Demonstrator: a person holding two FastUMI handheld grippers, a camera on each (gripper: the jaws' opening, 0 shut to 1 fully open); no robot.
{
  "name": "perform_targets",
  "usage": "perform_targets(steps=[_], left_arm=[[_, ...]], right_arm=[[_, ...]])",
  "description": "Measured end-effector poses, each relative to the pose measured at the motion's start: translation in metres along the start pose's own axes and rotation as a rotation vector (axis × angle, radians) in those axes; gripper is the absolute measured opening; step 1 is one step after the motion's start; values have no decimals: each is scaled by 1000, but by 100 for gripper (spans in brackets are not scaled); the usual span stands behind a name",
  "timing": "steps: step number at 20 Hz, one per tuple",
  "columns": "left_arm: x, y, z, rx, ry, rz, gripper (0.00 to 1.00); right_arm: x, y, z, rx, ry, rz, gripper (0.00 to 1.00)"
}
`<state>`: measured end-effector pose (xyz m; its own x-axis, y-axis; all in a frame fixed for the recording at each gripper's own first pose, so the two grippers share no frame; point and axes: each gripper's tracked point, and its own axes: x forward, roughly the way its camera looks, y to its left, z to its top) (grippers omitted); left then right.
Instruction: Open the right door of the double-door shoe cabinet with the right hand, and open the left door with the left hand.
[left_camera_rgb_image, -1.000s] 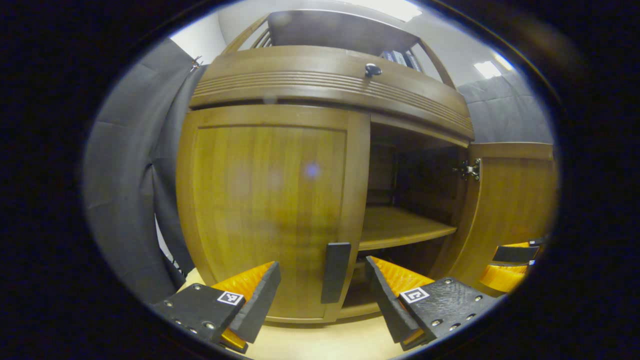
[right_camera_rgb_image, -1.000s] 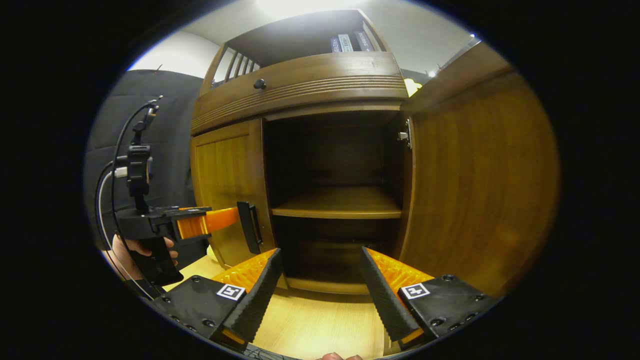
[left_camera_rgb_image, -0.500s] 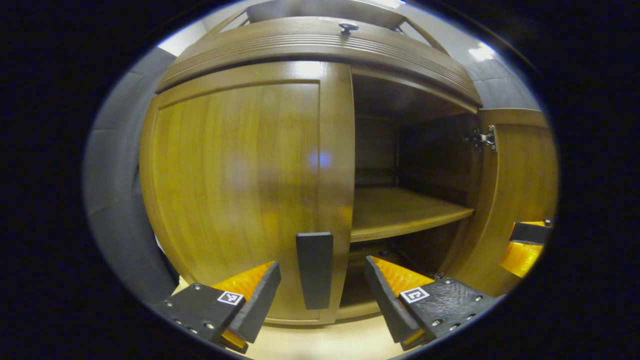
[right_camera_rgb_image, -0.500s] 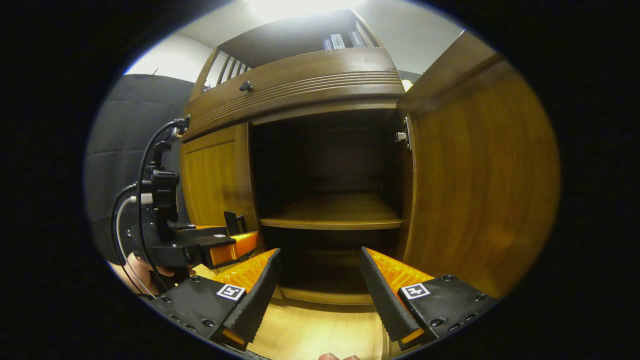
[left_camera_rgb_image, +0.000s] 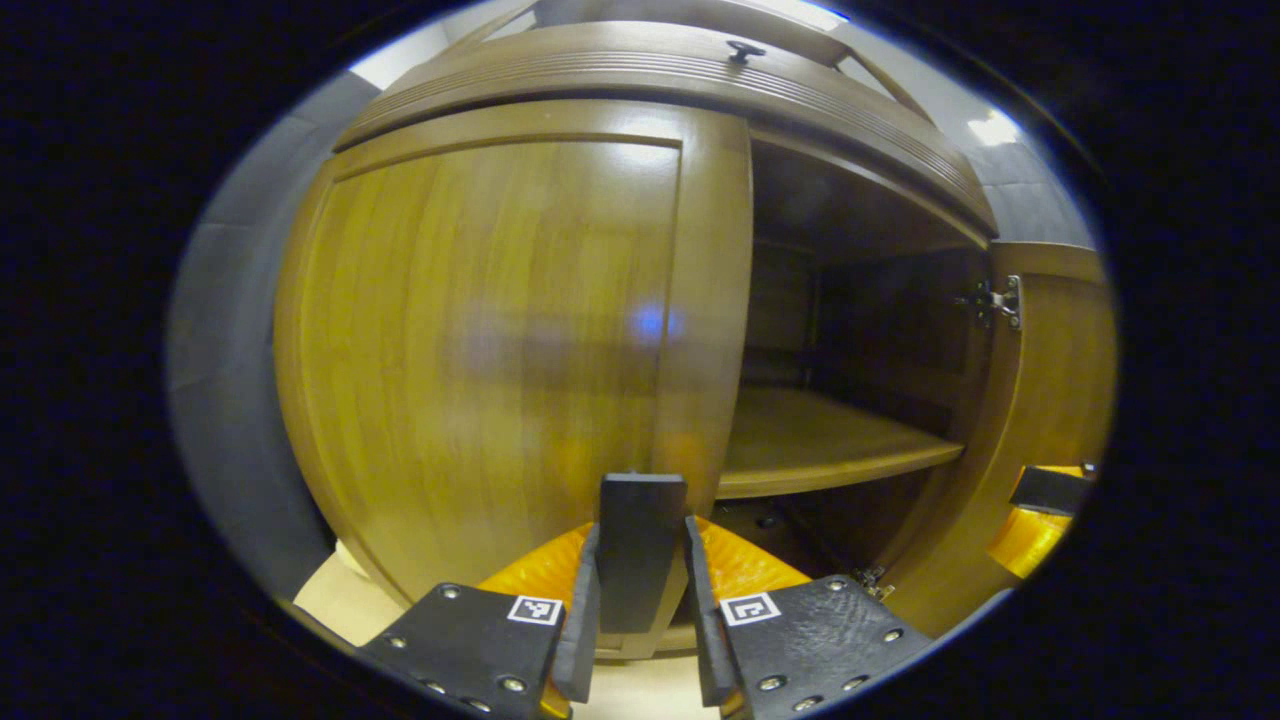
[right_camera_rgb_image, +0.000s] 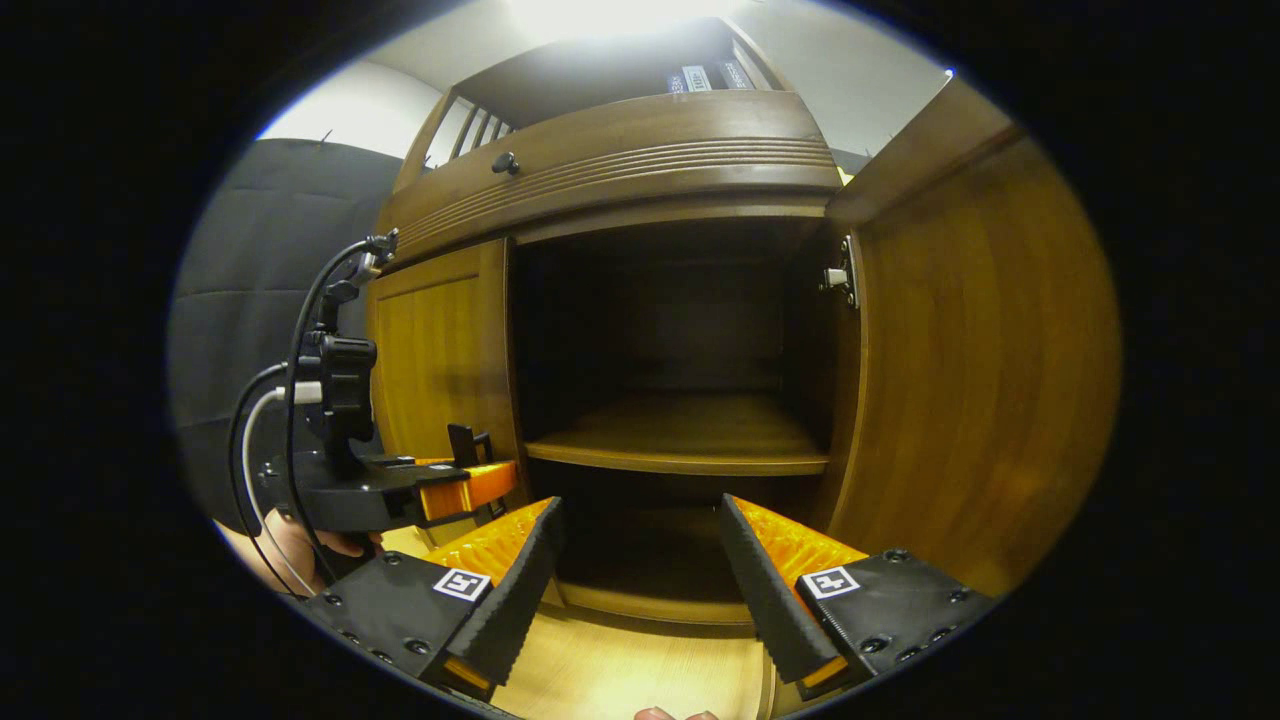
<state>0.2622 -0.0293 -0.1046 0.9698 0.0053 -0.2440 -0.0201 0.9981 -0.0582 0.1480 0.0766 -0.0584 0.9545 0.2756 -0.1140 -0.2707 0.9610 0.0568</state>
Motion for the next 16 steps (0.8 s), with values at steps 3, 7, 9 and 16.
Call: perform_targets(steps=[3,7,9,16], left_arm=[[-3,2,-2,74,3,24,34],[0,5,-3,59,-2,33,21],[-1,4,-6,51,21,23,11],[-6,5,-7,43,25,22,5]], right_arm=[[2,-2,-4,-5,7,-2,93],[4,-1,-8,3,14,-6,93],[4,-2,-7,7,7,-12,93],[-5,-1,-9,18,17,-12,93]])
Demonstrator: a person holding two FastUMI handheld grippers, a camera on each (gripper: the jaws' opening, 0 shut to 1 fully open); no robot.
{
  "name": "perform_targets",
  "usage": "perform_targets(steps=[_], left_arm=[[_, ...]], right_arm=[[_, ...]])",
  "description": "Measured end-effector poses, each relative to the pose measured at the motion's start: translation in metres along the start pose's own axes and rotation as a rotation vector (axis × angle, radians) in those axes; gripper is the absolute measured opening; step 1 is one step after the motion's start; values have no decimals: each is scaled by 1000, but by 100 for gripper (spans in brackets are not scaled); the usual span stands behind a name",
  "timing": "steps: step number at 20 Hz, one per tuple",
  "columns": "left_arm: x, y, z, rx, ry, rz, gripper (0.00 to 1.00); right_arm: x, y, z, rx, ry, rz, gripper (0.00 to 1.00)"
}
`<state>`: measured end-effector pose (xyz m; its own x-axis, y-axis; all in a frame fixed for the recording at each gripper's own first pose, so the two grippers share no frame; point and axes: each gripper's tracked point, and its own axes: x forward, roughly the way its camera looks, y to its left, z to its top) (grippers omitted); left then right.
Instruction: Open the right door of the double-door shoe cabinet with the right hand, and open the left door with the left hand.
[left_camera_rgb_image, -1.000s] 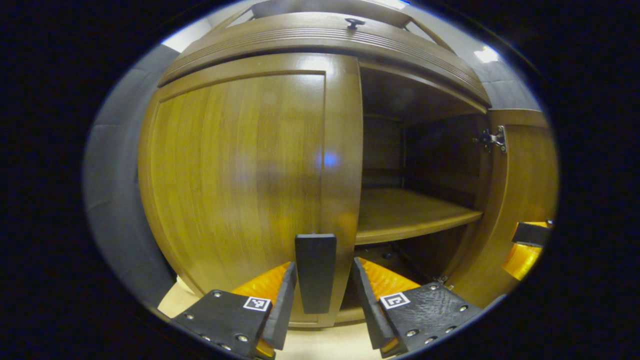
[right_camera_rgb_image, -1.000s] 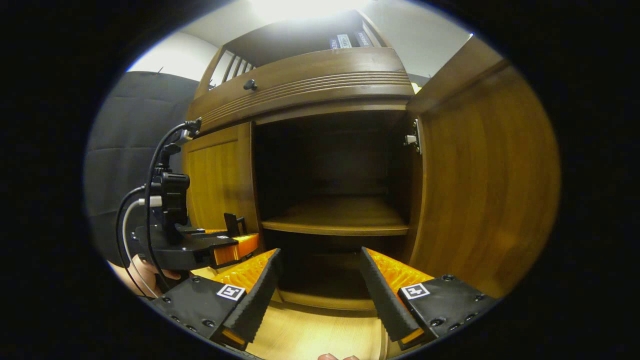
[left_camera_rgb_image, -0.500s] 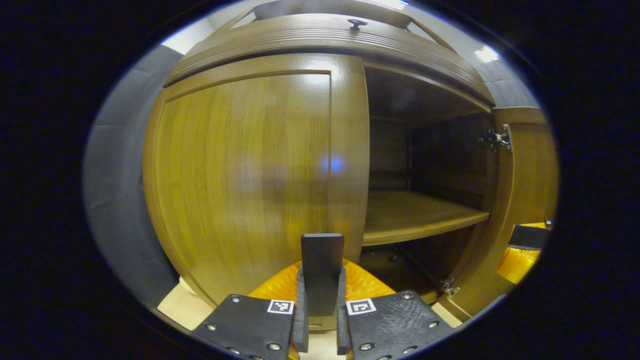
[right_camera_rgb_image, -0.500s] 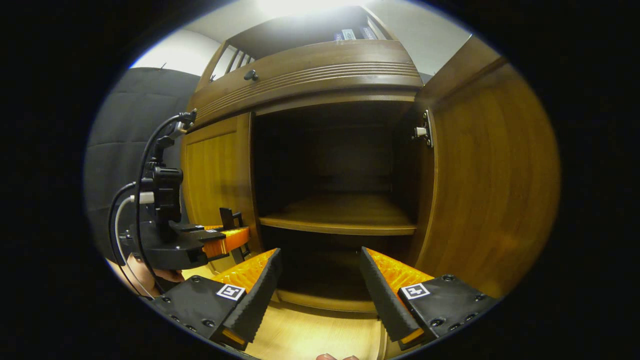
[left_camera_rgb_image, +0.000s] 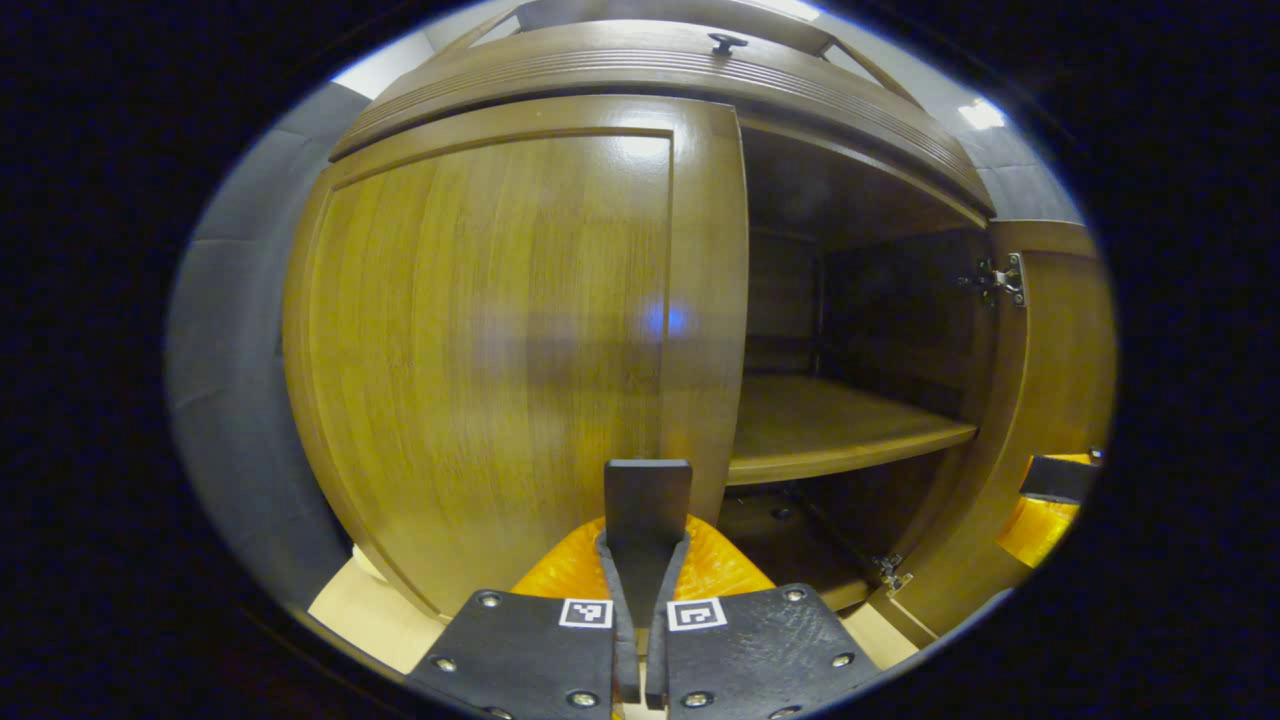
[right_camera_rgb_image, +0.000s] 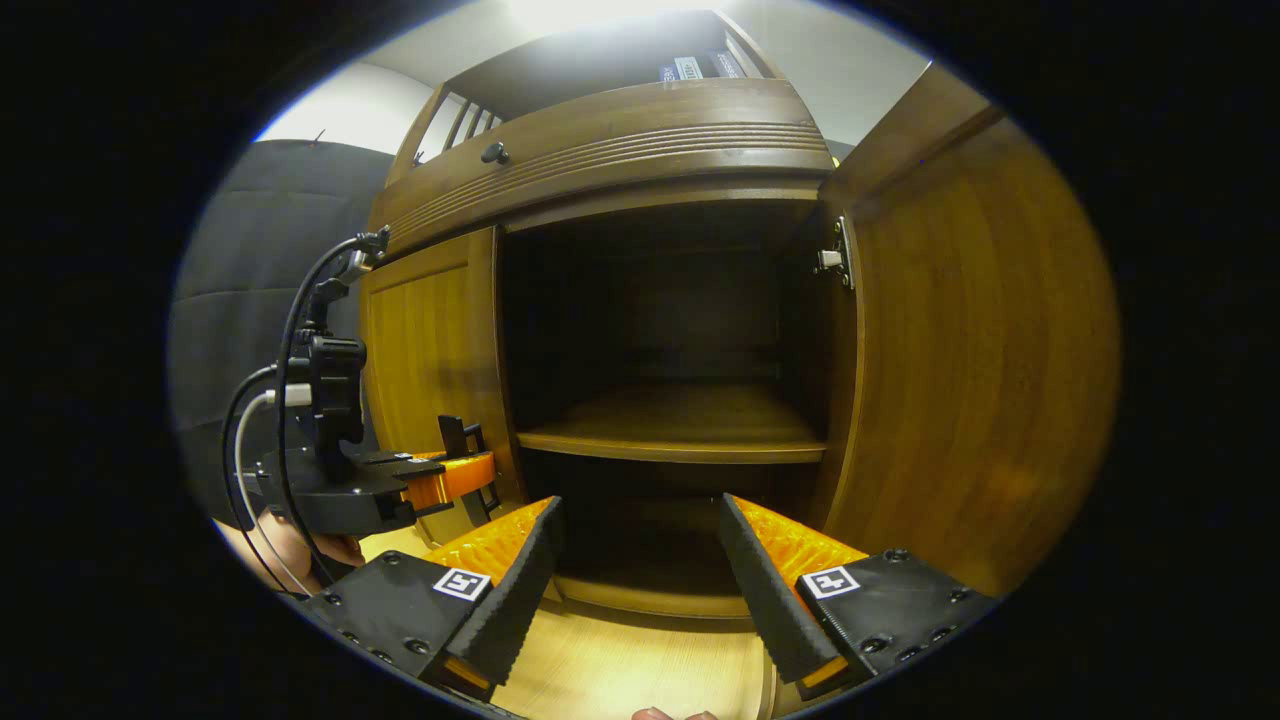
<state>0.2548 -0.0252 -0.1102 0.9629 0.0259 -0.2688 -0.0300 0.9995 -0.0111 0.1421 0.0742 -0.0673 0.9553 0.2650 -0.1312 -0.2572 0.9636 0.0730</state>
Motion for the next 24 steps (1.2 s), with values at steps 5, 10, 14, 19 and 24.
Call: perform_targets(steps=[5,10,14,19,24], left_arm=[[-16,1,-2,-5,1,-17,5],[-39,4,-5,-12,-1,-32,5],[-58,10,-8,-18,-1,-28,5],[-74,13,-1,-24,0,-29,5],[-90,20,3,-16,4,-38,5]], right_arm=[[-2,-4,-3,1,3,-3,93],[2,-12,-9,13,27,-11,98],[5,-16,-8,14,24,-19,93],[11,-18,-11,16,35,-7,93],[15,-20,-15,27,40,-3,93]])
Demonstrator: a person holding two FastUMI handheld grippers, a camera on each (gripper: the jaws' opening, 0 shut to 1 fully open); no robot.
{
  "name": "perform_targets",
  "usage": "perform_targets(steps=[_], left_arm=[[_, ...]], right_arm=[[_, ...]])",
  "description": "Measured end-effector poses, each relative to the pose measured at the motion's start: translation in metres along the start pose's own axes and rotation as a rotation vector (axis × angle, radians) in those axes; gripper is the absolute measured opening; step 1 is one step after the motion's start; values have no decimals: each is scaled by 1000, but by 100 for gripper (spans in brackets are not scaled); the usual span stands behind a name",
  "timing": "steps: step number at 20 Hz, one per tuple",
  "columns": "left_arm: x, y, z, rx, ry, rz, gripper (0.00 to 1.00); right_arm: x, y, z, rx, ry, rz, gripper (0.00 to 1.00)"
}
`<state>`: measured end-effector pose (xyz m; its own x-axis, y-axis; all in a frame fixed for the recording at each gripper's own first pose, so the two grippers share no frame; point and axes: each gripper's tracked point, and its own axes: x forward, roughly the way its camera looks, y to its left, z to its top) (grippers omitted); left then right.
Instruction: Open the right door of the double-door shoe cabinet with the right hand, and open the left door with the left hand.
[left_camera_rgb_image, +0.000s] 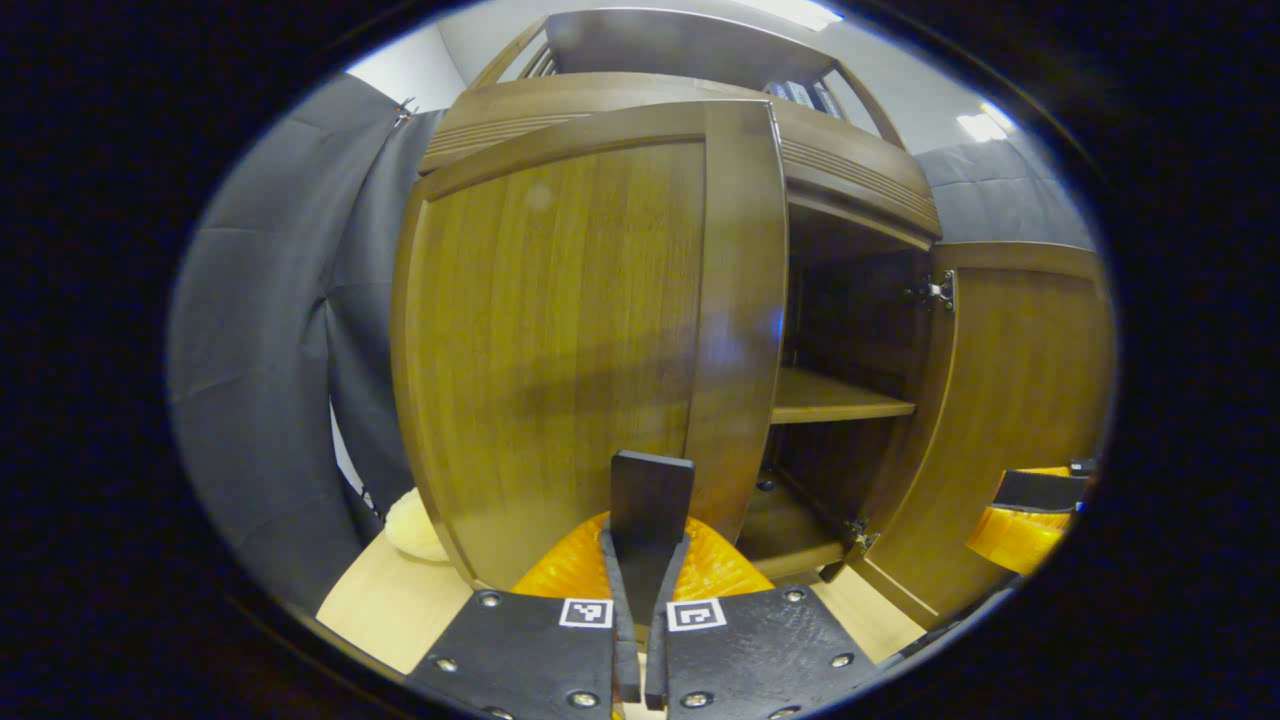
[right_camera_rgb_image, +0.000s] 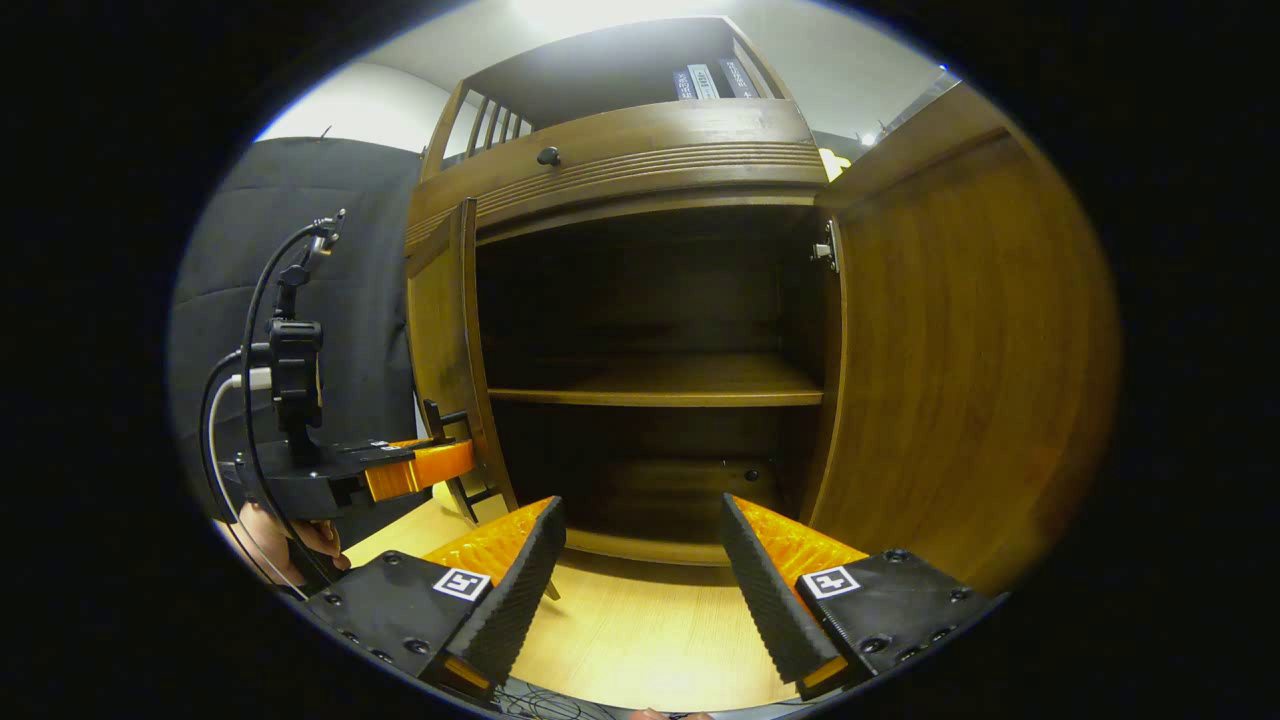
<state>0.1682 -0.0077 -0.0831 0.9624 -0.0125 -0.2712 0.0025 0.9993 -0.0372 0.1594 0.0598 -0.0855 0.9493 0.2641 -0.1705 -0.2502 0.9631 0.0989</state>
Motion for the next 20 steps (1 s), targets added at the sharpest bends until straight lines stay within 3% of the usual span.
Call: perform_targets(steps=[8,14,16,17,20], left_arm=[[-34,19,-5,0,-21,2,5],[-54,37,-2,-9,-28,18,5],[-54,36,-2,-4,-35,32,5],[-53,37,0,-2,-39,43,5],[-61,44,12,-3,-45,78,4]], right_arm=[[-2,-28,1,5,-17,-34,93],[-2,-46,-1,-31,-18,-18,93],[-2,-55,1,-51,-27,-22,97],[-1,-58,1,-53,-29,-23,93],[0,-75,2,-50,-27,-29,93]])
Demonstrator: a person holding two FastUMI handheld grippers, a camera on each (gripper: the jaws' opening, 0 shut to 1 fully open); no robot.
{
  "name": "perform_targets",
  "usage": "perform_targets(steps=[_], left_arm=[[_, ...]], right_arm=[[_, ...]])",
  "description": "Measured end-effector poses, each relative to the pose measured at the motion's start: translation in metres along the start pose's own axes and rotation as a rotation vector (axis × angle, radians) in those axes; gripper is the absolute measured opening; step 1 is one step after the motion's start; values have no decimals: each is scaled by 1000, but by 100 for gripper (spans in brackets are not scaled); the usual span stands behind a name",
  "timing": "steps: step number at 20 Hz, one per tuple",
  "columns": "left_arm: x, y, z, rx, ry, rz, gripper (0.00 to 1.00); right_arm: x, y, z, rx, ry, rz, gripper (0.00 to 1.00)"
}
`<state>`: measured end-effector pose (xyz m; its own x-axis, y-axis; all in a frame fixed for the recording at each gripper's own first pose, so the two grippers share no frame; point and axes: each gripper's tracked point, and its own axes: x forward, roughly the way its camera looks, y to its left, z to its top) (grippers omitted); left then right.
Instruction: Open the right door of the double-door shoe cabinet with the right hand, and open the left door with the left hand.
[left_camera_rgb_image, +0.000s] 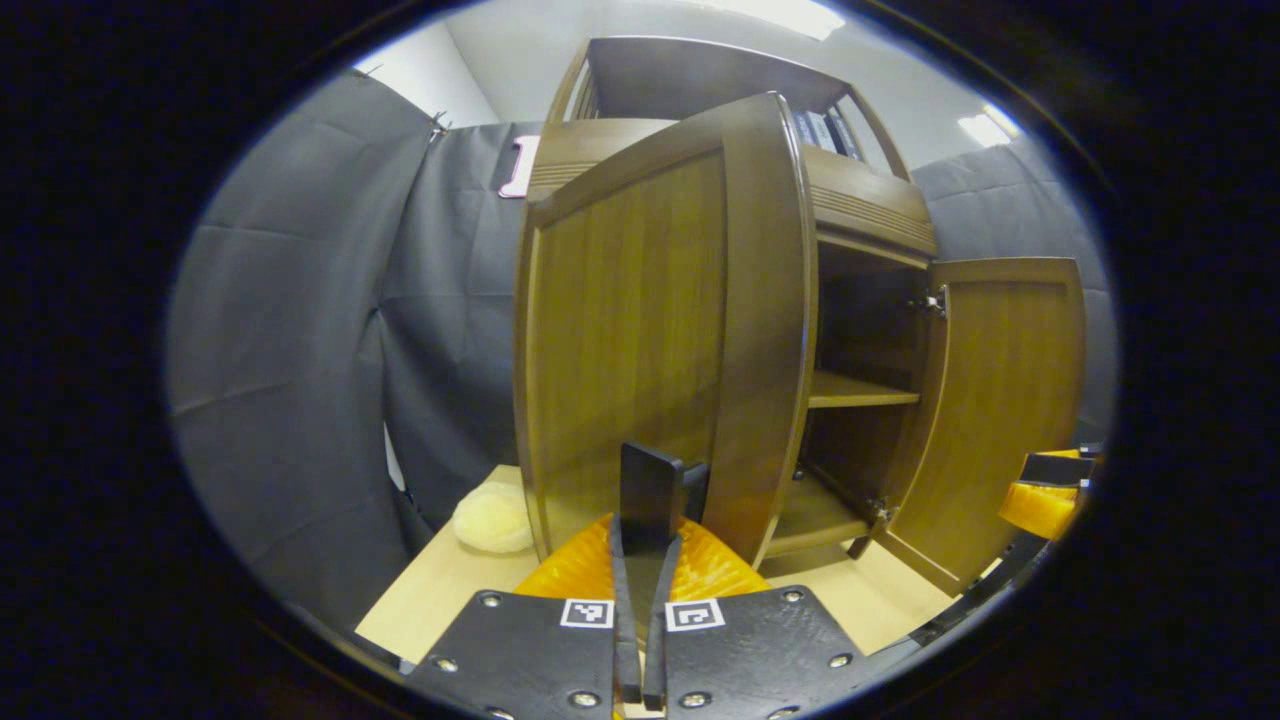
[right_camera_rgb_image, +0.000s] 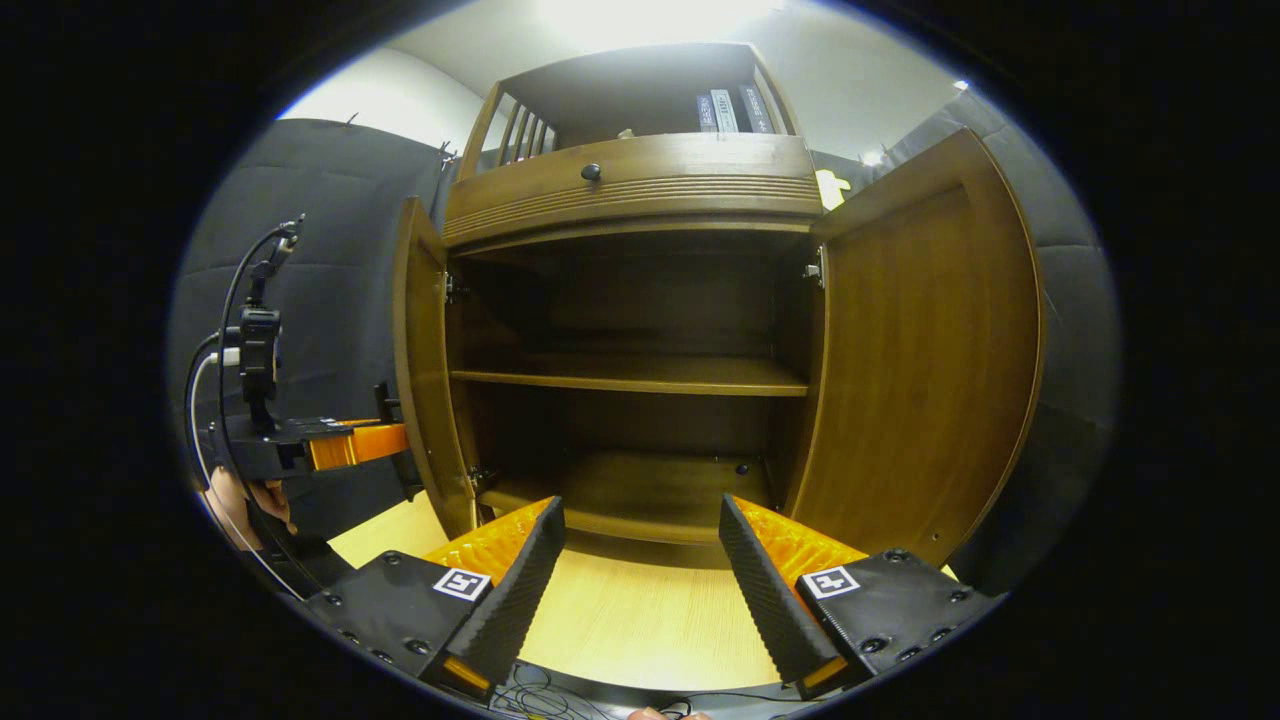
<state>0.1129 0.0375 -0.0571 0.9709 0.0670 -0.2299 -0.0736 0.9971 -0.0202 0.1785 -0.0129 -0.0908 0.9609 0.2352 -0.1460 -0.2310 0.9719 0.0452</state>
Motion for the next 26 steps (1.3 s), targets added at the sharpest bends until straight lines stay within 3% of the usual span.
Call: perform_targets(steps=[8,19,26], left_arm=[[-32,72,4,-26,-24,74,2],[-41,167,21,-15,-109,-20,2],[-42,180,17,31,-119,-36,2]], right_arm=[[14,-56,-12,6,18,-12,93],[7,-43,-7,-50,24,-16,94],[5,-61,0,-56,24,-60,94]])
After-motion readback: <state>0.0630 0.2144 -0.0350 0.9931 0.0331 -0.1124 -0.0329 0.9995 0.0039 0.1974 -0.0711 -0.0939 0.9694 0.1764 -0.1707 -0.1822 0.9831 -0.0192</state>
